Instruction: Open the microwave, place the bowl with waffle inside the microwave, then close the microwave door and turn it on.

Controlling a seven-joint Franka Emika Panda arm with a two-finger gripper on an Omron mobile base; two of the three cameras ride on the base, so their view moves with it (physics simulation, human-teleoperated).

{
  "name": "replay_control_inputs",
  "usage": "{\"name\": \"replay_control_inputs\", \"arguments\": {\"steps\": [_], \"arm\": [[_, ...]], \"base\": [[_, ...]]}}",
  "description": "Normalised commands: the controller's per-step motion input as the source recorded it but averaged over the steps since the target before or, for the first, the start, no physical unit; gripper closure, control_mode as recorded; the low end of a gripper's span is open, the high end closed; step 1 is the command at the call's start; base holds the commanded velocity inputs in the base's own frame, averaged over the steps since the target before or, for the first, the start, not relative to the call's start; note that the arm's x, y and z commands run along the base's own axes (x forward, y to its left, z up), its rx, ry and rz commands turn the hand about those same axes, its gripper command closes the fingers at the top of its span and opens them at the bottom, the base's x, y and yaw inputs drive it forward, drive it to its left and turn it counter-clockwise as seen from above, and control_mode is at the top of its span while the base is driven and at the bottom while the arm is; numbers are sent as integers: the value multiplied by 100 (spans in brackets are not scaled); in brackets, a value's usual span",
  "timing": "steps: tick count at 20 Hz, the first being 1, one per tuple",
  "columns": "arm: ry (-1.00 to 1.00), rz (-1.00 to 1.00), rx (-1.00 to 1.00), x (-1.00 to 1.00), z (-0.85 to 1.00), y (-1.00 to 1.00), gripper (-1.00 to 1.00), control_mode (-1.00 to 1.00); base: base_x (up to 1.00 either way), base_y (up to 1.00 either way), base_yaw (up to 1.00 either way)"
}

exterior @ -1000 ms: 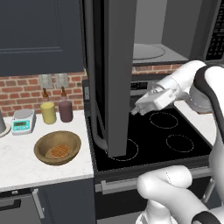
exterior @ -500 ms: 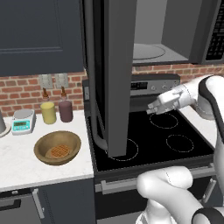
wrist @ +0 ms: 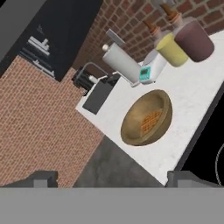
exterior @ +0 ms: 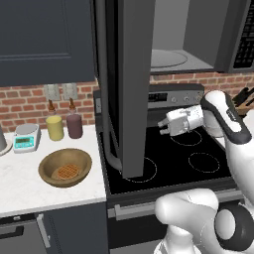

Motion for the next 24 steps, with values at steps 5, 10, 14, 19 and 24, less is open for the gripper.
{"name": "replay_control_inputs", "arguments": {"steps": [5,10,14,19,24], "arm": [[13,0,-7,47,-34,15,-100,-100],[14,10,-8,11,-11,24,-100,-100],[4,4,-5,0,-1,14,-100,-100],[0,0,0,0,-1,11,-100,-100],[0,0,0,0,-12,17,-100,-100]], "base": [[0,0,0],[0,0,0],[0,0,0],[0,0,0],[0,0,0]]}}
